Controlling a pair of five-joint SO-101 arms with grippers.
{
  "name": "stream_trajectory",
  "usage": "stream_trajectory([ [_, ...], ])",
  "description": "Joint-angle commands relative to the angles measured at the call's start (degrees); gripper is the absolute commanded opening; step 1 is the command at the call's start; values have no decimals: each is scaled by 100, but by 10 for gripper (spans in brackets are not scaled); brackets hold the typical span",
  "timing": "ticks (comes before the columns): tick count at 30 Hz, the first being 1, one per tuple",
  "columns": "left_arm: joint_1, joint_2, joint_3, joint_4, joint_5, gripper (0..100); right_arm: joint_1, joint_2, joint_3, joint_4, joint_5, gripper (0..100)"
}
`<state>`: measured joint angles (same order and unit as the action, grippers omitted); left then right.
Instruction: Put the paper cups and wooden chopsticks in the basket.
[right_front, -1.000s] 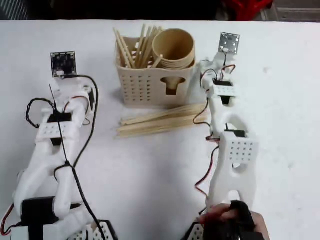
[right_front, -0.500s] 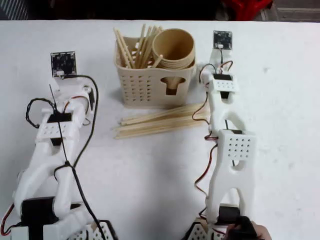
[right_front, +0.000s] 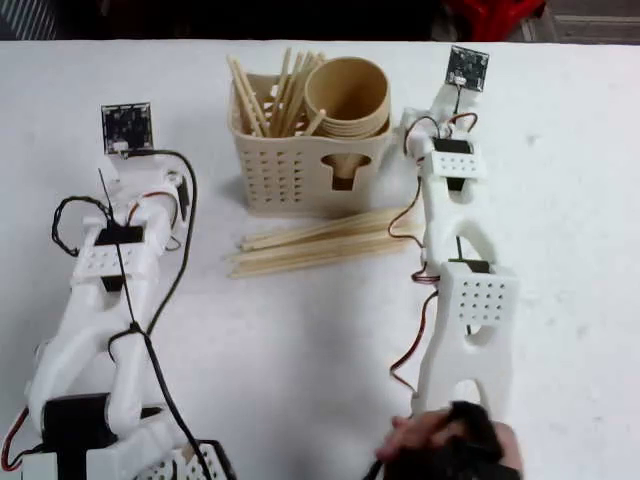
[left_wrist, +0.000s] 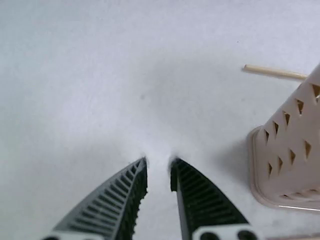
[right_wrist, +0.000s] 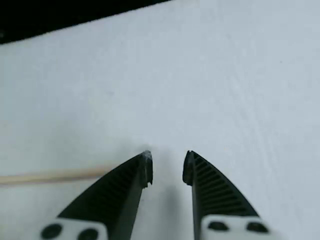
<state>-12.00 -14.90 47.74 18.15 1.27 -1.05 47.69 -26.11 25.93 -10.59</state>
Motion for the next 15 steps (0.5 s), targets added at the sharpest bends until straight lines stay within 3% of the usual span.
stream_trajectory([
  [1,84,-198,-9,-158,-62,95,-312,-224,-123,-585,-299,116],
  [8,84,-198,-9,-141,-62,95,-453,435,-132,-1279,-281,116],
  [15,84,-198,-9,-123,-62,94,-426,822,-1073,259,-281,116],
])
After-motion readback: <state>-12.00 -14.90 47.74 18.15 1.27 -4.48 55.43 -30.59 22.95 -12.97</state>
